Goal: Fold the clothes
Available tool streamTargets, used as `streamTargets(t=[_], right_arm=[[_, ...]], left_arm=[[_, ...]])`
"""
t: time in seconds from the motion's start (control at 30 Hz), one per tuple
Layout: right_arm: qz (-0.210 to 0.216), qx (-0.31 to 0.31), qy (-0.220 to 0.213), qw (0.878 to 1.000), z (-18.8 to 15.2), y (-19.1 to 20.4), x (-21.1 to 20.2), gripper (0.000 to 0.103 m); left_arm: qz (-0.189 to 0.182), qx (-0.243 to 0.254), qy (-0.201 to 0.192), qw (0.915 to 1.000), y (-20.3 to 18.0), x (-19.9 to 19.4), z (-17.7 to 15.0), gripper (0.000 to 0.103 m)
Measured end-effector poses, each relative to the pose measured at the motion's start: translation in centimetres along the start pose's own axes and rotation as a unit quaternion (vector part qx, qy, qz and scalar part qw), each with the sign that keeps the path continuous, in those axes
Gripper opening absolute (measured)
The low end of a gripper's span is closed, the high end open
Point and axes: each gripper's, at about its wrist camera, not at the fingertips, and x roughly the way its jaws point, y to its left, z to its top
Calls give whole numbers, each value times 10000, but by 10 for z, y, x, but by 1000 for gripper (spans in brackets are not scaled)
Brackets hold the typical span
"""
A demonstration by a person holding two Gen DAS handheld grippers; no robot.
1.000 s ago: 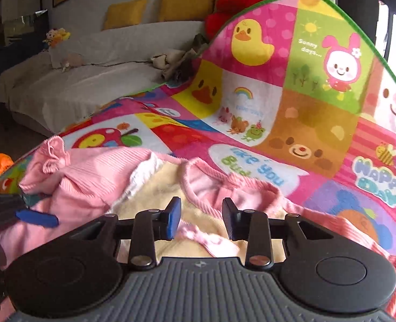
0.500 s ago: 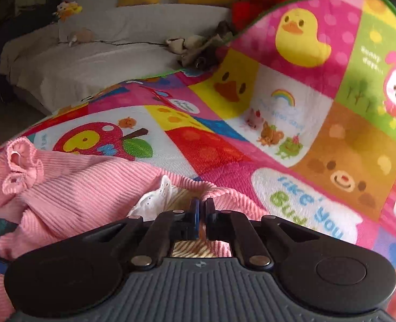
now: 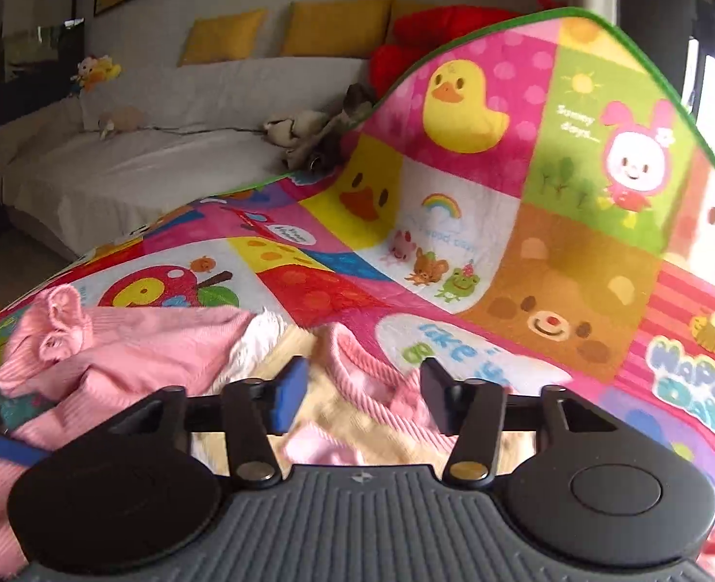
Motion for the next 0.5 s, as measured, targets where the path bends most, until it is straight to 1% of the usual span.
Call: streamTargets(t=[0.03,0.1,0.17,0.23,0.27,0.3,0.33,0.4,0.43,0.47,0.5], right_arm=[[4,135,36,9999,-12,-6,-17,63],[68,525,261,9983,-43,-16,-46,64],[23,683,496,9964,-73,-18,-70,65],[-253,564,733,9954,-97,-18,-84,66],[-460,456,874,9941,-107,-18,-88,66],[-640,376,915,9930,-116,-21,-94,67],[-805,313,891,9923,-125,-25,-101,73],[-1191,303,900,9883,-136,-38,-114,76],[-1394,340,911,9855,-141,-45,-120,76],[-1461,456,884,9843,-145,-53,-126,77],[-1426,628,841,9842,-147,-60,-132,77]], left_arm=[[-20,-19,1,10000,1,0,0,103],[-68,-63,6,10000,4,0,1,103],[-113,-92,28,9999,6,1,2,103],[-98,-24,86,9999,7,2,4,103],[-38,58,124,9999,6,1,4,103],[63,172,167,9997,4,1,4,103],[163,287,210,9992,2,0,4,103],[420,558,314,9971,0,-3,2,103],[486,690,365,9958,0,-6,0,103],[539,809,409,9944,0,-8,-1,103],[658,913,475,9925,-1,-10,-1,103]])
